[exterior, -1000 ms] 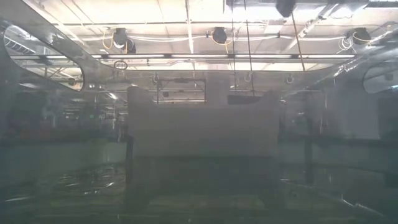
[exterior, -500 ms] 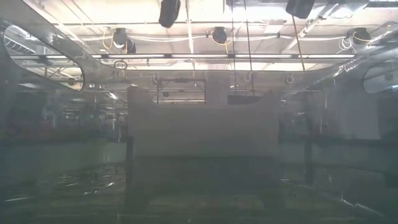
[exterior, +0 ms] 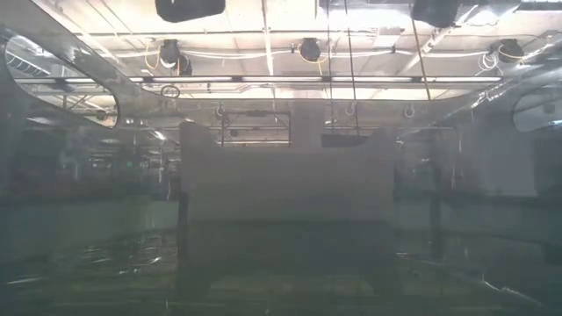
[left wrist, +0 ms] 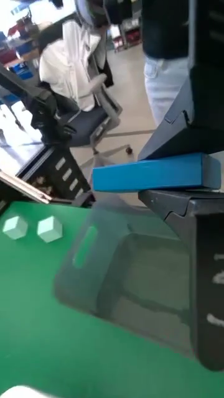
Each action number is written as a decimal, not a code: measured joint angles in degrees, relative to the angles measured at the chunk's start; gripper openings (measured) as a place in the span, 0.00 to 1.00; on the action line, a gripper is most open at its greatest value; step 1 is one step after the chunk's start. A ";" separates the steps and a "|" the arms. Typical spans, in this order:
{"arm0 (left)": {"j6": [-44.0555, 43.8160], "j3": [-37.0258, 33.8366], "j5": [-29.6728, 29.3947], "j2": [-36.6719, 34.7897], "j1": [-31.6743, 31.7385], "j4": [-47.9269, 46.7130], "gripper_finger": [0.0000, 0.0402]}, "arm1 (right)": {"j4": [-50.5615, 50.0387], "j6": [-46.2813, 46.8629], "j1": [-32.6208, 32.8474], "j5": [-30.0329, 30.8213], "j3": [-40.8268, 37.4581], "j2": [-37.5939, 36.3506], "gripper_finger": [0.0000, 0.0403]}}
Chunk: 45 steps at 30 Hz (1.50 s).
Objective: Sort & place blocks by color
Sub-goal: Put the bottom blue block into the black bin, then put the green block into the white bin
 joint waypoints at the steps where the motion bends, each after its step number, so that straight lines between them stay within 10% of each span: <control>1: -0.24 0.00 -1.24 0.69 -0.64 -0.15 0.15 | -0.02 0.99 0.36 -0.06 0.00 0.68 0.48; 17: -1.73 -0.02 -12.03 6.22 -3.20 -0.29 0.17 | -0.03 5.10 3.98 0.17 -0.01 9.20 0.48; 32: -5.22 -0.02 -13.30 5.94 -2.42 1.88 0.43 | -0.02 1.82 3.76 0.04 -0.02 9.12 0.48; 45: 3.89 0.02 -28.19 -12.19 8.30 -13.63 0.45 | -0.98 -9.59 2.12 -0.34 -0.04 4.34 0.48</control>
